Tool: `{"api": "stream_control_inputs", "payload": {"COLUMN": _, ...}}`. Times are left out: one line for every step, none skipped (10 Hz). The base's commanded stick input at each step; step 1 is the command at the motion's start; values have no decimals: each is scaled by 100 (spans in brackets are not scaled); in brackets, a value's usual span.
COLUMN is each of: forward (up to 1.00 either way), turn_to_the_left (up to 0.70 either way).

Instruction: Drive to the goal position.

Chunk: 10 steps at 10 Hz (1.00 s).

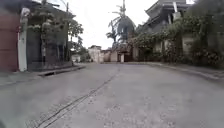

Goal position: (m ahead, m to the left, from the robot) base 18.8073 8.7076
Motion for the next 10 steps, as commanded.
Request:
{"api": "stream_control_inputs", "payload": {"forward": 100, "turn_to_the_left": 19}}
{"api": "stream_control_inputs", "payload": {"forward": 100, "turn_to_the_left": 19}}
{"api": "stream_control_inputs", "payload": {"forward": 100, "turn_to_the_left": 19}}
{"api": "stream_control_inputs", "payload": {"forward": 100, "turn_to_the_left": 19}}
{"api": "stream_control_inputs", "payload": {"forward": 100, "turn_to_the_left": -16}}
{"api": "stream_control_inputs", "payload": {"forward": 100, "turn_to_the_left": -21}}
{"api": "stream_control_inputs", "payload": {"forward": 100, "turn_to_the_left": -21}}
{"api": "stream_control_inputs", "payload": {"forward": 100, "turn_to_the_left": -21}}
{"api": "stream_control_inputs", "payload": {"forward": 100, "turn_to_the_left": -21}}
{"api": "stream_control_inputs", "payload": {"forward": 100, "turn_to_the_left": -21}}
